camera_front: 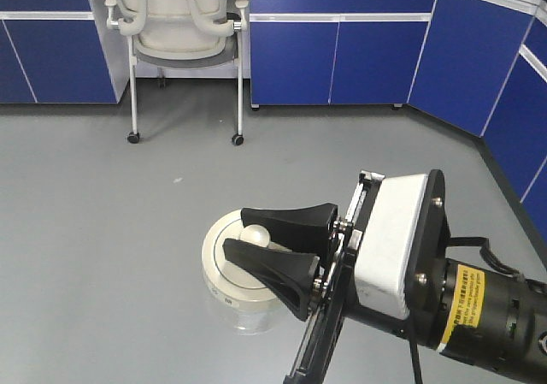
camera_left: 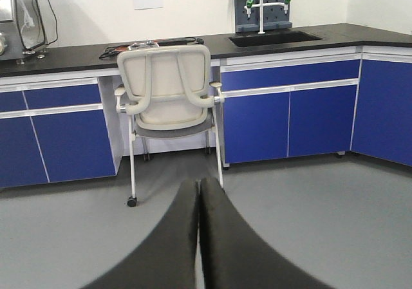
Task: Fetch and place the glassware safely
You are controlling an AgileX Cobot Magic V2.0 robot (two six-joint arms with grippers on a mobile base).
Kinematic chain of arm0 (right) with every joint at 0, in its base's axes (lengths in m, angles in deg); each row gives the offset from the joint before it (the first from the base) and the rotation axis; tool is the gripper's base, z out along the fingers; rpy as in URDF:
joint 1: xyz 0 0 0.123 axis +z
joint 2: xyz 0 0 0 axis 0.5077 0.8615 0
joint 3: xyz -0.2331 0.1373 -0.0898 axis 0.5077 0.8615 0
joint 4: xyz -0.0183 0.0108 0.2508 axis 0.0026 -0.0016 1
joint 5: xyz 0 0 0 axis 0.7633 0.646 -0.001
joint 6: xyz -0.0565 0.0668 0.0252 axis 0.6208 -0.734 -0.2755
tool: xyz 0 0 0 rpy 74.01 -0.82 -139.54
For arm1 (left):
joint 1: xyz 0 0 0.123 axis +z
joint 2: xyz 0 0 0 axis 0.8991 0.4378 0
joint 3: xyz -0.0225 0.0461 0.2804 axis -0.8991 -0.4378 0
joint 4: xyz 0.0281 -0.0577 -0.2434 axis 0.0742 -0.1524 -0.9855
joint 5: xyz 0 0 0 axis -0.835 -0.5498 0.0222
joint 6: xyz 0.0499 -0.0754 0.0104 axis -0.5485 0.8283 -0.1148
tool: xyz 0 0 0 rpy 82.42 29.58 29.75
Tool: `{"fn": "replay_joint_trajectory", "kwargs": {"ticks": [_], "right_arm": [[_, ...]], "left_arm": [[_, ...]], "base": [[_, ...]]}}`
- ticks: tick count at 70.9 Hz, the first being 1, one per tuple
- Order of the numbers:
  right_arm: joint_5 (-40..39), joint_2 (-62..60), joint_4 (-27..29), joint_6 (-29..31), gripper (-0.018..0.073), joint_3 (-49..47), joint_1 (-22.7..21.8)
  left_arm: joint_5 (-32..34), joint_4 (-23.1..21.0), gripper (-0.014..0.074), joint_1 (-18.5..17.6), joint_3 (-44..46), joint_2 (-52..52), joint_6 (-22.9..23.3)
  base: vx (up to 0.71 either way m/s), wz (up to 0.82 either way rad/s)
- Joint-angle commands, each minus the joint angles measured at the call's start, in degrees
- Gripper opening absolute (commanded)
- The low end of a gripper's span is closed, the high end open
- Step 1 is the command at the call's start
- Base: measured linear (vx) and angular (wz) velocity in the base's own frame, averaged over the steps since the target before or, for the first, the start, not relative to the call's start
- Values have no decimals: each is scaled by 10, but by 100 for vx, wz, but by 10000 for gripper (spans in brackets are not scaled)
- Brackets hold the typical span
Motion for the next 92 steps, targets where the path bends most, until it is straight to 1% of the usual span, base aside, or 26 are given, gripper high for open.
{"fn": "replay_joint_trajectory", "kwargs": {"ticks": [1,30,53,74,92], "right_arm": [[-47,-15,19,2,-3,-16,0],[-46,-15,19,2,-3,-16,0],[-46,-15,19,2,-3,-16,-1],[-46,-15,19,2,-3,-16,-1],[-45,-15,19,2,-3,-16,-1]], "left_arm": [[41,-4,-7,-1,13,5,2],[41,-4,-7,-1,13,5,2],[41,-4,-7,-1,13,5,2],[41,-4,-7,-1,13,5,2],[41,-4,-7,-1,13,5,2]], "base": [[54,0],[50,-5],[41,-19],[32,-42],[23,-73]]}}
